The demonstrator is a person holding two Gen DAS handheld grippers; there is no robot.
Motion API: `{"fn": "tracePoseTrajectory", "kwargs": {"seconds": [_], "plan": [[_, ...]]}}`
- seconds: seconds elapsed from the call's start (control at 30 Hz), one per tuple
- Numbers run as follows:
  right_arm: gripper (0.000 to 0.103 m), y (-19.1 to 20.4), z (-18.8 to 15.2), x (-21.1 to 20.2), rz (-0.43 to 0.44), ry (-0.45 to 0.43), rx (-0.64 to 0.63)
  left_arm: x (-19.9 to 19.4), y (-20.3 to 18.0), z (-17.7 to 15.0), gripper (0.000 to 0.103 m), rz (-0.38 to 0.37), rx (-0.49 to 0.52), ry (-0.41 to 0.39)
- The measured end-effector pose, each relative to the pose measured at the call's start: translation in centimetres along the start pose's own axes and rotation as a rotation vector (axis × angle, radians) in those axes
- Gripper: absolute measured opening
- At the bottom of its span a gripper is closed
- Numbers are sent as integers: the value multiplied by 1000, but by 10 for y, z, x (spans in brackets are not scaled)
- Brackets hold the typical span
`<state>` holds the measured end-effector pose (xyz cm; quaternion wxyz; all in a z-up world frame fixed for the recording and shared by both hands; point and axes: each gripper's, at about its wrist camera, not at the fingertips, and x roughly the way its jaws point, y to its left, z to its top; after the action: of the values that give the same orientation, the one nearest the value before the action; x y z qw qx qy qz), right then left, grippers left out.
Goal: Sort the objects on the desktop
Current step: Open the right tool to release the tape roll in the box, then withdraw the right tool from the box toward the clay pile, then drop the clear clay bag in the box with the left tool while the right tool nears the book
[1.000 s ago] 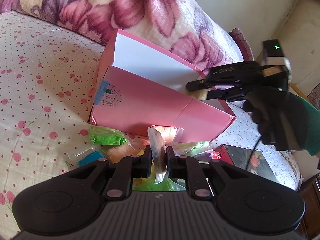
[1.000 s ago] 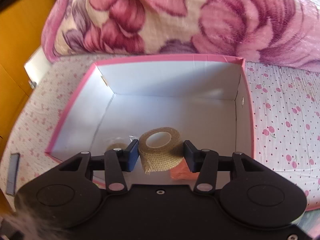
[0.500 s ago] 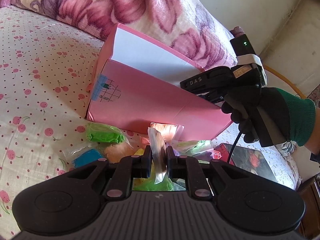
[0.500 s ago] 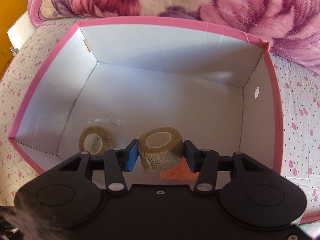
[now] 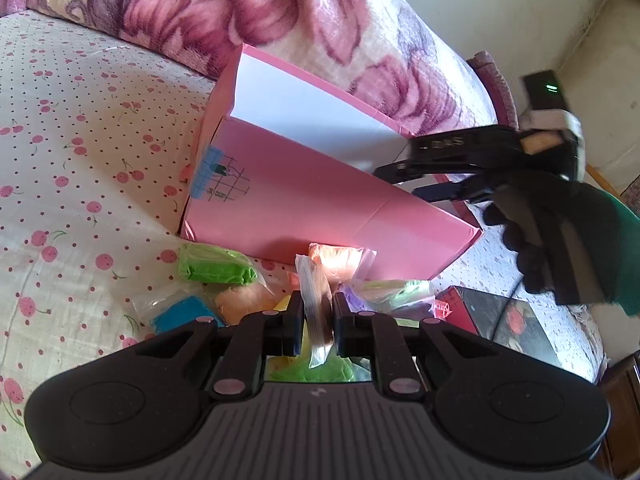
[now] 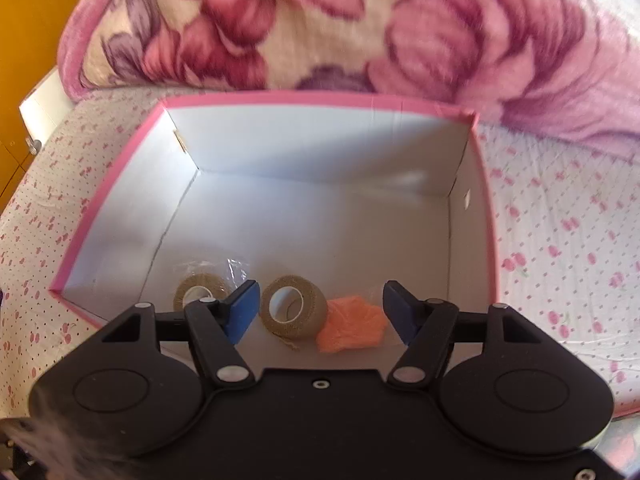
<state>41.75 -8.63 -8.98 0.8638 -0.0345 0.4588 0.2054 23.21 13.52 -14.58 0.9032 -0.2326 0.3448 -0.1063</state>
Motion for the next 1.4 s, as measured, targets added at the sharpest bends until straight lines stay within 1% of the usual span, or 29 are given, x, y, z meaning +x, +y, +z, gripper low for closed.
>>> {"fn": "tracePoseTrajectory", "kwargs": {"seconds": [0.03, 0.07, 0.13, 0.2, 0.27, 0.33, 0.43, 0.6, 0.87, 1.0, 1.1, 1.2, 1.3, 1.4], "plan": [[69, 0, -3, -8, -1, -26, 12, 0, 0, 0, 14, 2, 0, -1], [74, -1, -7, -16, 4, -48, 34, 0, 0, 0, 14, 6, -1, -2], [81, -2, -17, -29, 17, -72, 85, 0, 0, 1, 14, 15, -3, -2], [81, -1, -27, -38, 14, -77, 114, -1, -1, 1, 14, 23, -4, -5], [81, 3, -39, -47, -11, -87, 122, -2, -2, 1, 14, 31, -2, -8], [83, 10, -49, -57, -47, -110, 98, -3, -2, 2, 14, 38, 0, -11], [84, 13, -61, -66, -73, -98, 111, -4, -2, 2, 14, 47, 1, -11], [84, 21, -78, -82, -130, -117, 72, -6, -5, 1, 14, 62, 14, -11], [86, 18, -101, -98, -155, -106, 67, -9, -7, -2, 14, 101, 30, -21], [86, 13, -117, -111, -136, -87, 90, -11, -8, -5, 14, 129, 42, -34], [86, 8, -139, -125, -96, -52, 107, -10, -8, -9, 14, 147, 39, -31], [86, 2, -161, -143, -77, -41, 133, -12, -13, -11, 14, 155, 52, -32], [86, -8, -180, -164, -44, -51, 185, -16, -18, -15, 14, 144, 52, -29], [87, -17, -196, -184, -16, -88, 214, -18, -25, -18, 14, 147, 62, -23]]}}
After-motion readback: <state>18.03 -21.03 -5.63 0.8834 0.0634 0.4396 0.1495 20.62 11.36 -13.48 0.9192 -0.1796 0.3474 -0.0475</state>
